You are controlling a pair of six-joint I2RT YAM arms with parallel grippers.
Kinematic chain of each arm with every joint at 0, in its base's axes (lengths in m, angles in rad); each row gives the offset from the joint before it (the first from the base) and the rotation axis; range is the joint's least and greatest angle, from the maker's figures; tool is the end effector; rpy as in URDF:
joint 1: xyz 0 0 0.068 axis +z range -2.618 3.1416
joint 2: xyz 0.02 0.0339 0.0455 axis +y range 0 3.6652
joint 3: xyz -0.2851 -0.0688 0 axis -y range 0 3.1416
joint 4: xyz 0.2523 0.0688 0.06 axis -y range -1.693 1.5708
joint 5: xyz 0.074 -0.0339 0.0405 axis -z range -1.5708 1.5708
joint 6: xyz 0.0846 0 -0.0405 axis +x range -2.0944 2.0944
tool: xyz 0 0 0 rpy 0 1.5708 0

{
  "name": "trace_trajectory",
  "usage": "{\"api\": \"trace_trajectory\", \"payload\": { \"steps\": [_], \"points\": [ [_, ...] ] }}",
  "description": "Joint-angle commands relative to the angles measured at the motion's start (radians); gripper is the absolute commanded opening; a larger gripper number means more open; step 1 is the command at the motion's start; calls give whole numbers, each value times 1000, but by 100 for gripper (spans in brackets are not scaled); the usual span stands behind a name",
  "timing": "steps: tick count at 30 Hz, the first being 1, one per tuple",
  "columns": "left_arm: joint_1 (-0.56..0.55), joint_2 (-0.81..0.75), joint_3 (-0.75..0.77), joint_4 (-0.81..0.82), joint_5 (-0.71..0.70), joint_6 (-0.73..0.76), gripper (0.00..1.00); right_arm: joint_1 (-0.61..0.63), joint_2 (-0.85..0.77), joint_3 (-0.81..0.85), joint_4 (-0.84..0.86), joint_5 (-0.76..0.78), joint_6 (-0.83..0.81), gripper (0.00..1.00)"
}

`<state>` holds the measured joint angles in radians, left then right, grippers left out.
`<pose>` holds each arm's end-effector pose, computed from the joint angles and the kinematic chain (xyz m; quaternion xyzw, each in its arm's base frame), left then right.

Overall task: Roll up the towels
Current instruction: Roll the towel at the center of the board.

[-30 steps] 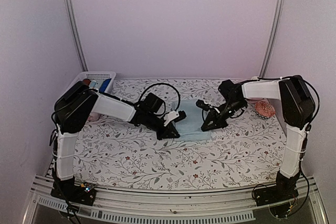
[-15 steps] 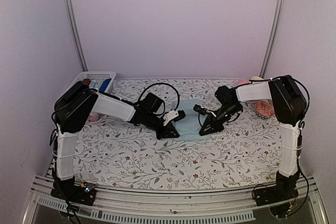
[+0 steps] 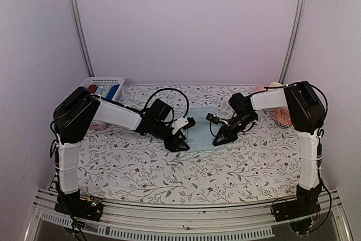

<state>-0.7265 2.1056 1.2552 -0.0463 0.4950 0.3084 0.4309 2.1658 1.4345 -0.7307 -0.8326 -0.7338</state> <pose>0.3243 -0.3419 0.0928 0.5230 0.7551 -0.2927 0.2657 0.3572 0.2331 0.0956 -0.5206 0.7506 0.3917 0.1101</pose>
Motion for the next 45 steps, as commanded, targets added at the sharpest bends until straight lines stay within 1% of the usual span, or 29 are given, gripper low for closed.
{"api": "trace_trajectory", "payload": {
  "steps": [1,3,5,7,9,10,11,13,15,19,23,25,27,30,36,41,45],
  "points": [
    [6,-85,-32,13,-95,-10,63,-7,29,17,22,47,27,11],
    [-9,-107,-37,46,-139,-6,63,-7,27,17,23,46,28,11],
    [-32,-119,-28,60,-174,11,61,-6,27,17,21,46,27,11],
    [-59,-115,-11,69,-197,28,55,-7,26,17,15,41,24,12],
    [-90,-106,3,69,-221,62,45,-7,21,19,11,38,22,12],
    [-107,-107,1,72,-232,93,42,-6,18,20,10,38,21,12],
    [-126,-109,-12,82,-239,128,42,-7,15,20,9,38,21,13],
    [-164,-125,-68,140,-271,213,42,-7,14,20,6,39,20,13],
    [-192,-148,-130,186,-298,277,45,-7,15,20,1,40,22,14],
    [-208,-205,-217,269,-317,350,47,-6,34,28,-5,52,29,14],
    [-247,-215,-273,321,-387,475,47,-8,43,33,-17,50,26,14],
    [-265,-194,-269,326,-440,515,46,-9,42,35,-18,50,25,14],
    [-274,-161,-237,288,-490,536,46,-9,44,35,-20,48,24,14],
    [-284,-100,-200,254,-530,559,45,-9,43,35,-25,44,22,14],
    [-295,-72,-184,259,-589,599,45,-8,47,38,-31,41,19,14],
    [-314,-24,-173,290,-733,643,45,-9,58,44,-43,33,12,14],
    [-328,10,-171,304,-790,670,44,-9,58,47,-52,28,7,14]
  ]
}}
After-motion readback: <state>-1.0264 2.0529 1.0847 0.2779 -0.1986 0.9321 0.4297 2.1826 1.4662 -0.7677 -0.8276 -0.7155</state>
